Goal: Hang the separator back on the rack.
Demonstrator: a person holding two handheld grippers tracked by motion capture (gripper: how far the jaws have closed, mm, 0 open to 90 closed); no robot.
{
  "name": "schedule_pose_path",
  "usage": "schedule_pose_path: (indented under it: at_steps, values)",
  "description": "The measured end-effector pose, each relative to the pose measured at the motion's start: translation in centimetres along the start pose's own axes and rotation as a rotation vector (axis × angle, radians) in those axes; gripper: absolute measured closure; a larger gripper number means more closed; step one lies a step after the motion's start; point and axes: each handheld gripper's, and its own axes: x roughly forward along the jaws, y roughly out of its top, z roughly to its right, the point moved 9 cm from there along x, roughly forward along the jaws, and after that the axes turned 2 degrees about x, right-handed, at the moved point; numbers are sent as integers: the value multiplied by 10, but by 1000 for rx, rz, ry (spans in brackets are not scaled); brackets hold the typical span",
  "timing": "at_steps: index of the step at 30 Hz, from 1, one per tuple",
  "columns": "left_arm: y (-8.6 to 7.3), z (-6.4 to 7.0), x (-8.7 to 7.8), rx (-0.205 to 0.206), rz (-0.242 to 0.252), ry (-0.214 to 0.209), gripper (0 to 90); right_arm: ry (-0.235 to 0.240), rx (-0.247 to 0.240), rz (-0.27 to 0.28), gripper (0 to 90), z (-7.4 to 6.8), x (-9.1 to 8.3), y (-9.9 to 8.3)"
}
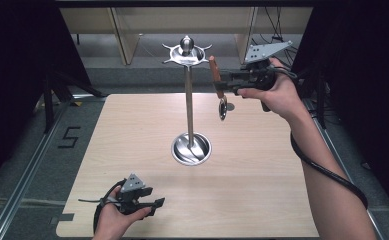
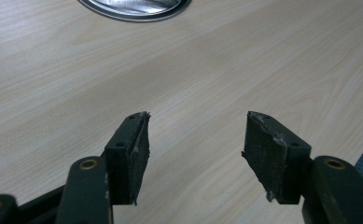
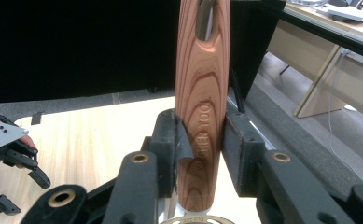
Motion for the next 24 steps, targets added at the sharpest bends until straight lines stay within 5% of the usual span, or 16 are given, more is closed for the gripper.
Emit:
schedule_pose_path:
  at_steps: [20, 24]
  values:
    - [0, -1, -1, 6, 0, 3, 396, -16, 26, 16, 668, -4, 13, 0]
    - [0, -1, -1, 5, 1, 3, 396, -23, 25, -3, 566, -12, 10, -6]
